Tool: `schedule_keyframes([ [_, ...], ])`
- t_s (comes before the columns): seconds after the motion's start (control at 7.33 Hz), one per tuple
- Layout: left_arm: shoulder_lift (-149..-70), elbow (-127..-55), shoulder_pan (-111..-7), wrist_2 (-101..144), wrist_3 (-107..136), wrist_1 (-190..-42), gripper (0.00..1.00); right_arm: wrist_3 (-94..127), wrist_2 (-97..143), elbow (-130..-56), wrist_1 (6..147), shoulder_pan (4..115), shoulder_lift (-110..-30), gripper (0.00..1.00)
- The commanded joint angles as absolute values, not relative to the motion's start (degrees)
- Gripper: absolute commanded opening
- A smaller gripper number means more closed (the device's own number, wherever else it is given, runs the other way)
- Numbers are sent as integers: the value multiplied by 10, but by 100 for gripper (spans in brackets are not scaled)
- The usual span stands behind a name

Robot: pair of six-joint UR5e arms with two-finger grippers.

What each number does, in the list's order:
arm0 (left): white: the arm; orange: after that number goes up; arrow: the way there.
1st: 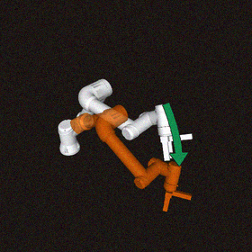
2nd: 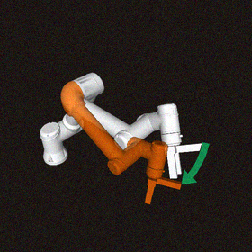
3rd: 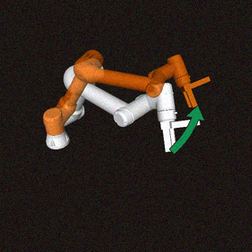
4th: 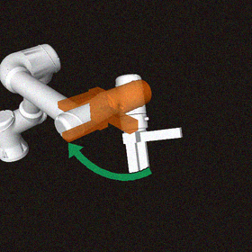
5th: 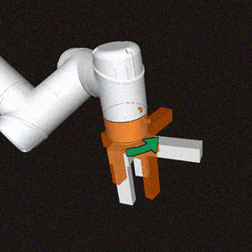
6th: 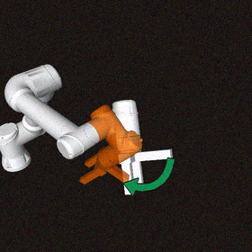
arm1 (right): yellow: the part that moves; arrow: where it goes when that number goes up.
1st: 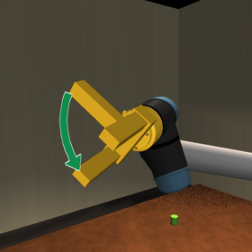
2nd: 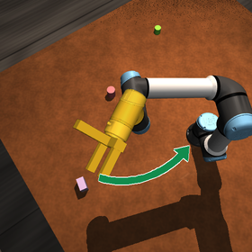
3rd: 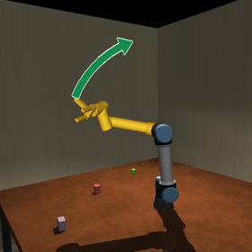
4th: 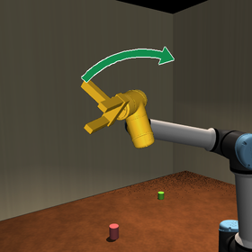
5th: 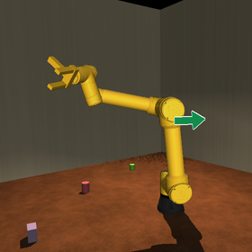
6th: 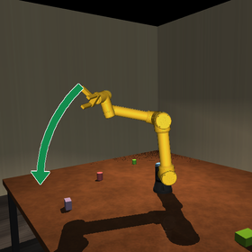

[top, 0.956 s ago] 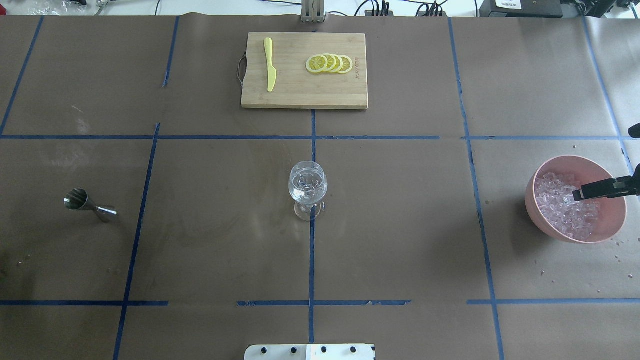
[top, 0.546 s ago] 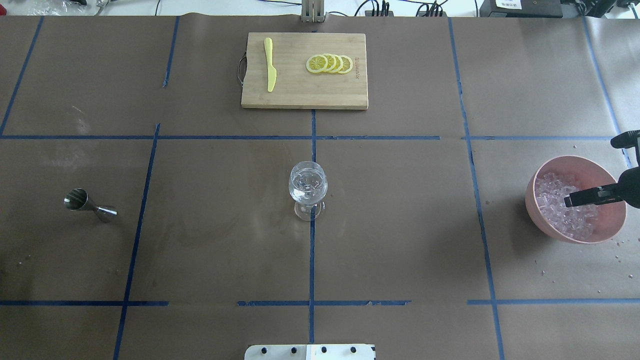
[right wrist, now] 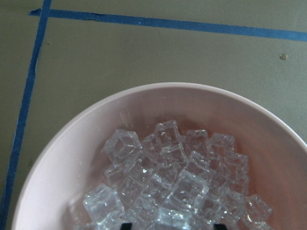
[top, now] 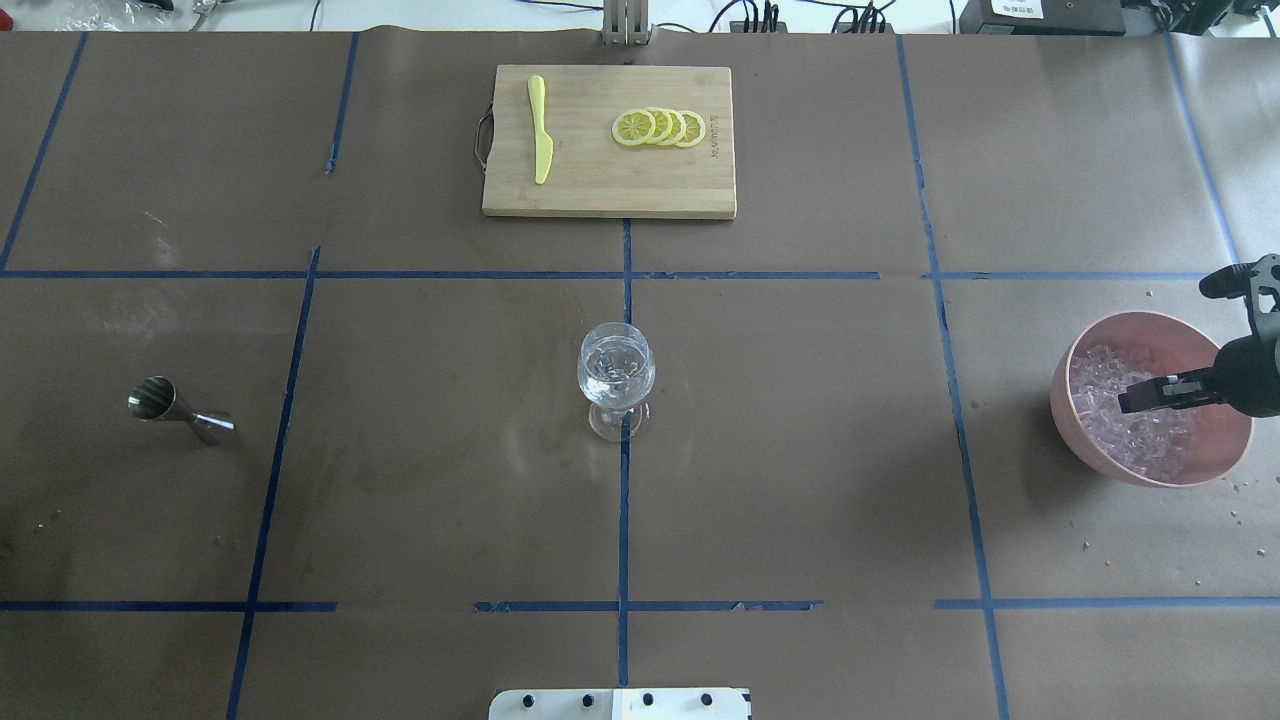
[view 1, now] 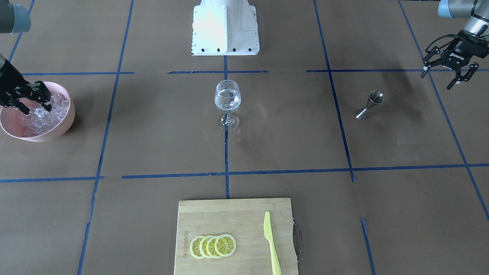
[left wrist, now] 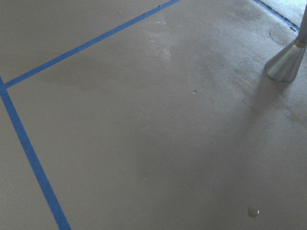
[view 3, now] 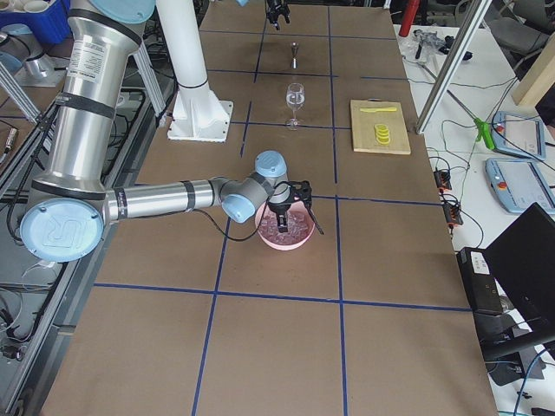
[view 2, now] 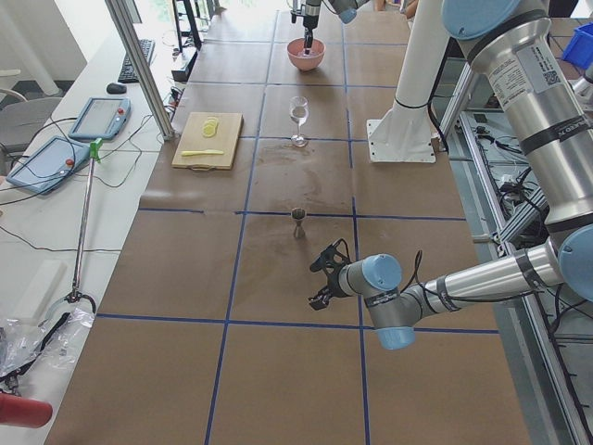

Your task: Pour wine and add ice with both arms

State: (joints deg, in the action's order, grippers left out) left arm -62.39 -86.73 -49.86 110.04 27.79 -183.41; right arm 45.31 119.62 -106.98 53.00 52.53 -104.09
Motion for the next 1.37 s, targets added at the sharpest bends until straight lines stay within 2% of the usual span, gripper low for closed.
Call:
schedule_keyframes([
  [0.0, -623, -868, -498, 1100, 279, -1834, 100, 452, 1195, -1067, 530, 524, -1033, 25],
  [0.14, -623, -868, -498, 1100, 279, -1834, 100, 448, 1196, -1068, 530, 525, -1033, 0],
  [0.41, -624, -869, -498, 1100, 278, -1835, 100, 446, 1201, -1080, 529, 529, -1034, 0],
  [0.68, -624, -867, -499, 1100, 278, -1835, 100, 513, 1212, -1160, 562, 529, -1026, 0],
  [0.82, -624, -868, -499, 1100, 277, -1835, 100, 611, 1226, -1175, 594, 532, -964, 0],
  [1.23, -625, -864, -499, 1100, 278, -1850, 100, 896, 1221, -1178, 748, 483, -697, 0],
])
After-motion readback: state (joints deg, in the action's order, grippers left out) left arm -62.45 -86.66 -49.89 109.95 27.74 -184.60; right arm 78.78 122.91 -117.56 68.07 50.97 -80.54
